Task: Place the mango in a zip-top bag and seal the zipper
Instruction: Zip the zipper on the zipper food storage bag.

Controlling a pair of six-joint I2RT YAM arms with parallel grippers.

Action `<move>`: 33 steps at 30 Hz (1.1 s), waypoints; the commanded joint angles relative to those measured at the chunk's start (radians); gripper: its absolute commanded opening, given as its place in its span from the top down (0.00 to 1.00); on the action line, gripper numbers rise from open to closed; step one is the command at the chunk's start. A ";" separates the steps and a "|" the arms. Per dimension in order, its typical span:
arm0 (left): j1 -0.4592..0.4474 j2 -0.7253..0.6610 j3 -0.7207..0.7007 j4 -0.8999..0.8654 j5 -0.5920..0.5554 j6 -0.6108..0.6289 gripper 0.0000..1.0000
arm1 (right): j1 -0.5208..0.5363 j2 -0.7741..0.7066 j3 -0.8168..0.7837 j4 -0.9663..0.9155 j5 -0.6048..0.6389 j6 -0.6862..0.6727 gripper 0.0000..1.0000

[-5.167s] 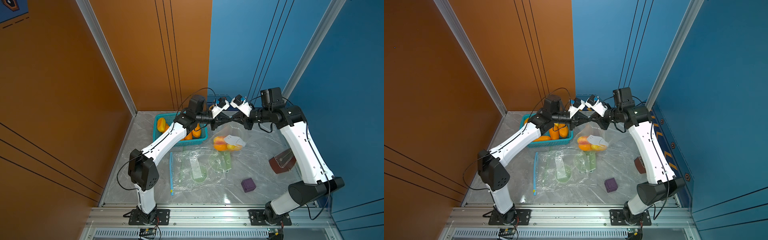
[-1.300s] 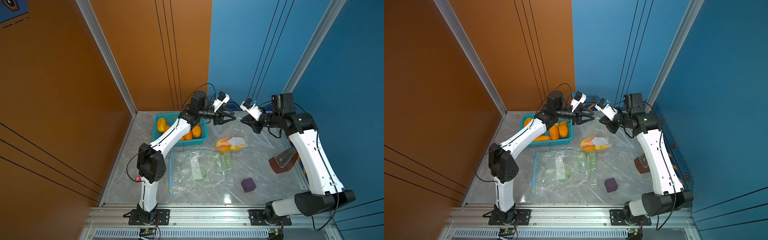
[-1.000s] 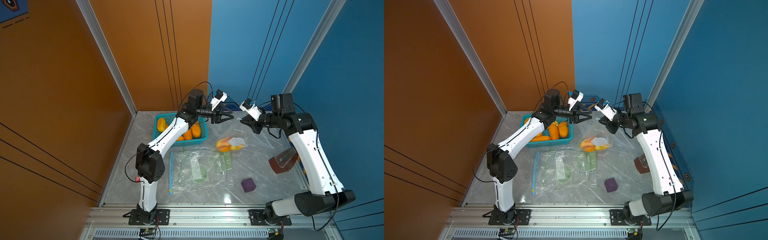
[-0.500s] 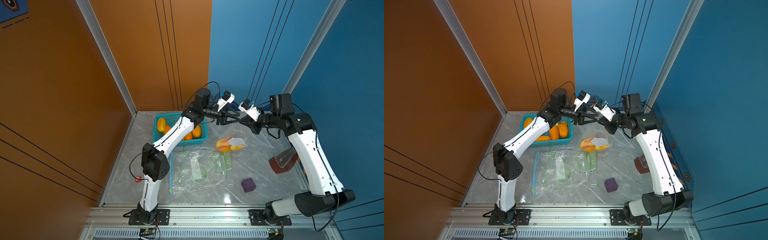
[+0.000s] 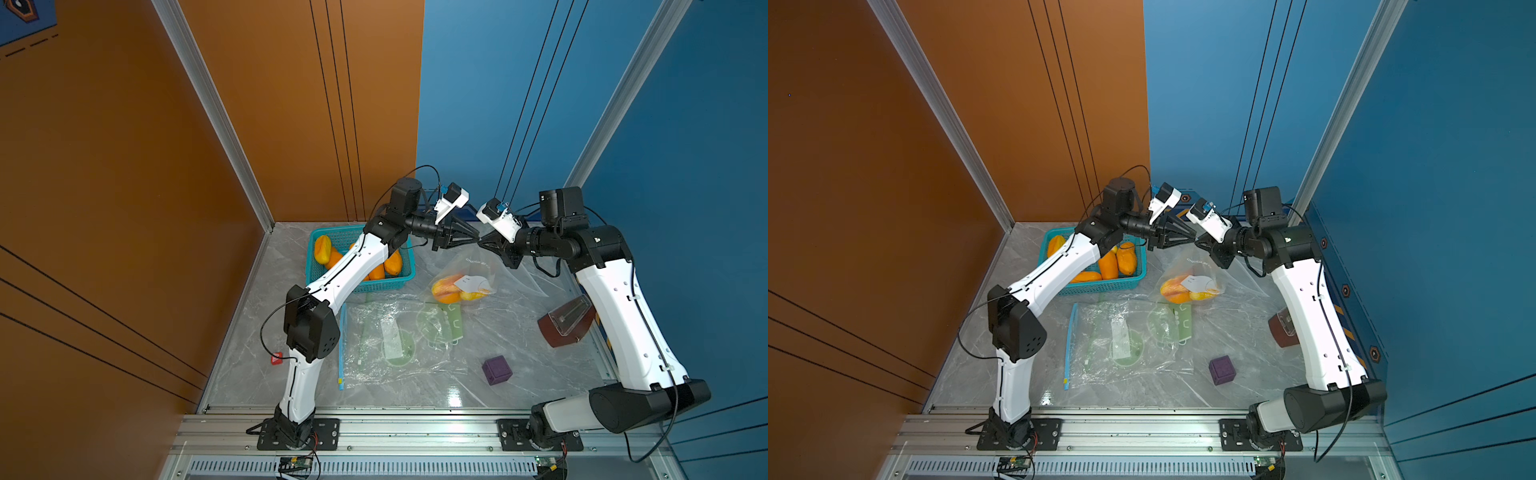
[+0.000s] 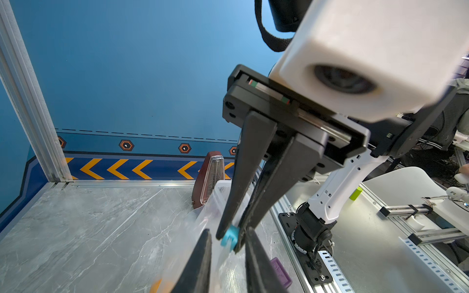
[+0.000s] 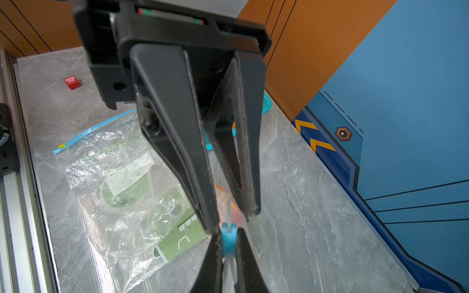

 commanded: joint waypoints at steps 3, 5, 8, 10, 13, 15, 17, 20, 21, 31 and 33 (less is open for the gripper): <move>-0.005 0.019 0.027 -0.011 0.013 0.008 0.82 | 0.008 -0.016 -0.004 -0.027 0.015 0.008 1.00; -0.005 0.020 0.028 -0.013 0.012 0.007 0.85 | 0.009 -0.015 -0.004 -0.027 0.016 0.007 1.00; -0.006 0.020 0.028 -0.014 0.003 0.009 0.96 | 0.011 -0.014 -0.004 -0.027 0.017 0.008 1.00; -0.005 0.019 0.027 -0.016 -0.008 0.009 1.00 | 0.011 -0.013 -0.004 -0.027 0.020 0.008 1.00; -0.005 0.003 0.011 -0.016 -0.054 0.022 1.00 | 0.010 -0.015 -0.006 -0.027 0.026 0.006 1.00; -0.004 -0.022 -0.013 -0.016 -0.122 0.042 1.00 | 0.009 -0.017 -0.008 -0.027 0.035 0.004 1.00; -0.001 -0.047 -0.031 -0.016 -0.207 0.050 1.00 | 0.007 -0.021 -0.008 -0.028 0.043 0.002 1.00; 0.008 -0.076 -0.044 -0.017 -0.320 0.049 1.00 | -0.007 -0.028 -0.008 -0.029 0.052 0.001 1.00; 0.013 -0.085 -0.047 -0.016 -0.351 0.049 1.00 | -0.012 -0.032 -0.040 -0.028 0.050 0.002 1.00; 0.050 -0.156 -0.187 0.205 -0.551 -0.069 1.00 | -0.065 -0.067 -0.083 -0.032 0.070 0.008 1.00; 0.061 -0.160 -0.190 0.213 -0.565 -0.084 1.00 | -0.079 -0.074 -0.086 -0.034 0.082 0.010 1.00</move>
